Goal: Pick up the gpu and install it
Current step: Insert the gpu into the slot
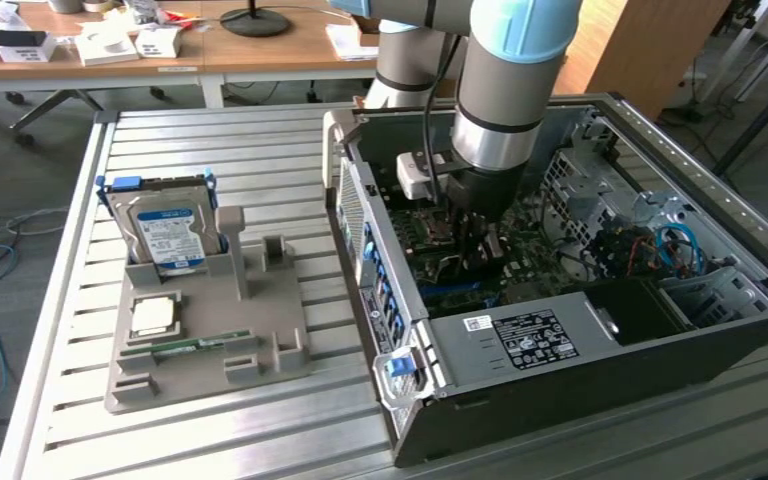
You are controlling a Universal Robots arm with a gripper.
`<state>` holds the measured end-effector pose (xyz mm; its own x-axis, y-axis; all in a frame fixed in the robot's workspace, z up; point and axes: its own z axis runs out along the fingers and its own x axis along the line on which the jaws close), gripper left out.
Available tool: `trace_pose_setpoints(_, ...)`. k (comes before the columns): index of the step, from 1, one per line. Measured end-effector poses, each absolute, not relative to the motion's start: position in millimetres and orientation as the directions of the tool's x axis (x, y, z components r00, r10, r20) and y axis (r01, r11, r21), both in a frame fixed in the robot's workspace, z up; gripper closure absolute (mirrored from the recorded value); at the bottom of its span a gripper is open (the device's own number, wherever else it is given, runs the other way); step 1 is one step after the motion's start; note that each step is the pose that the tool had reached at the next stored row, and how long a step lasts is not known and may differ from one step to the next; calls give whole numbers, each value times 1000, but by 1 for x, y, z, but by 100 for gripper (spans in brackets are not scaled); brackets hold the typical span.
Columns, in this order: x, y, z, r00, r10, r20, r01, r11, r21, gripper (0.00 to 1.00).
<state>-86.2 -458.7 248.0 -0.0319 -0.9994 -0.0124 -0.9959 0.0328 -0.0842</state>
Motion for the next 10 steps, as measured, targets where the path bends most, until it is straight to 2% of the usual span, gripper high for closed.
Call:
trace_pose_setpoints(1,-86,-459,248,-32,-999,-12,-996,33,-84,67)
trace_pose_setpoints(10,-86,-459,260,-32,-999,-12,-996,33,-84,67)
